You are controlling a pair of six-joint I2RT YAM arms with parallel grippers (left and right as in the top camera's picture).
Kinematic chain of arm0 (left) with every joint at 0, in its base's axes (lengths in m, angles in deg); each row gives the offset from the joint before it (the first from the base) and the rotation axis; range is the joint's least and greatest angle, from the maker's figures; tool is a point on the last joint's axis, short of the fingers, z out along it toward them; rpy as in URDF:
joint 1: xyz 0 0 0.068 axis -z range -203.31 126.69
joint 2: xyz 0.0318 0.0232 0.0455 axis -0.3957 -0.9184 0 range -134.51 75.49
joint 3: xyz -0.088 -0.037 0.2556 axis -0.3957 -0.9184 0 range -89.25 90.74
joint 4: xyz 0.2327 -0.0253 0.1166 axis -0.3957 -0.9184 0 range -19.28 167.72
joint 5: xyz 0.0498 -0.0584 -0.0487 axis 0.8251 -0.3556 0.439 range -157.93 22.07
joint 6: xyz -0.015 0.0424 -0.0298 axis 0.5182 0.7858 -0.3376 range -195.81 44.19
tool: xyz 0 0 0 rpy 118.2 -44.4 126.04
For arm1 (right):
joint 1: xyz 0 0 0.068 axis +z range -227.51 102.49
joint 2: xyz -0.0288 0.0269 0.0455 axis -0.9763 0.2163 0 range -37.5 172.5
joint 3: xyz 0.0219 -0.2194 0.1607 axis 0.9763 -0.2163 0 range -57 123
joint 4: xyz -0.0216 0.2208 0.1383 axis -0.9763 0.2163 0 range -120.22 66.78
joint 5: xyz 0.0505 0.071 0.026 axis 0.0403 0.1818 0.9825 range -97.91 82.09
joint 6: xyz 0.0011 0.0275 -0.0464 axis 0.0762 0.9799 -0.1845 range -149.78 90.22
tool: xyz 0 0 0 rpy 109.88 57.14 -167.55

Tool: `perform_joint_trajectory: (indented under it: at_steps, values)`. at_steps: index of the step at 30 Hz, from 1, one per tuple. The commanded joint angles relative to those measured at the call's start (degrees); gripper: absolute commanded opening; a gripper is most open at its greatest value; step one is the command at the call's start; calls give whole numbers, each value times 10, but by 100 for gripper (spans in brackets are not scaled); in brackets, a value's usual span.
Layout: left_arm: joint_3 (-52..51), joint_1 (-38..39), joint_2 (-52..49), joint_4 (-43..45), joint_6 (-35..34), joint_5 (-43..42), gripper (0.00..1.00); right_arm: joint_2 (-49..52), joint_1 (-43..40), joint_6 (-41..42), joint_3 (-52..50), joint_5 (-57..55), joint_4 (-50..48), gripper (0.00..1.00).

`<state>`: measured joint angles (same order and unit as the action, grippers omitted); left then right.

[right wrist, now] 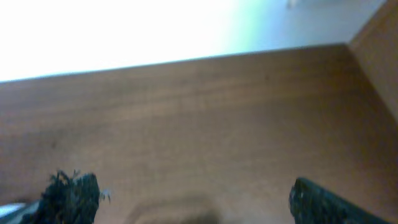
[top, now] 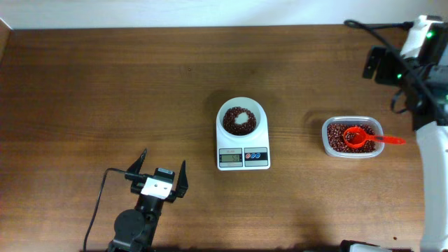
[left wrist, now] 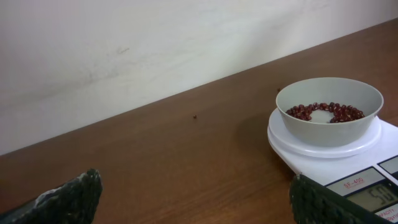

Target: Scoop item into bowl and weigh 50g on scale

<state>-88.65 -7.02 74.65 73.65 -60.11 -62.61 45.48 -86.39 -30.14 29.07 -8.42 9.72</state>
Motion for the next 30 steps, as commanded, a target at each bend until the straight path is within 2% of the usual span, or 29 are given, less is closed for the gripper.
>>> perform_joint_trajectory:
  at_steps: [1,5,9,11,16,21,28,30]
  values:
    - [-1,-3,5,-3,11,-4,99,-57,16,-10,-109,46,-105,99]
    - [-1,-3,5,-3,11,-4,99,-133,30,-9,-304,105,-308,99]
    - [-1,-3,5,-3,11,-4,99,-203,58,-9,-470,109,-488,99]
    - [-1,-3,5,-3,11,-4,99,-239,59,-9,-542,108,-533,99]
    - [-1,-3,5,-3,11,-4,99,-392,58,-10,-677,102,-533,99]
    - [-1,-3,5,-3,11,-4,99,-567,59,-27,-758,90,-522,99]
    - [-1,-3,5,-3,11,-4,99,-756,59,-26,-854,85,-512,99]
    - [-1,-3,5,-3,11,-4,99,-804,59,-24,-857,87,-440,99]
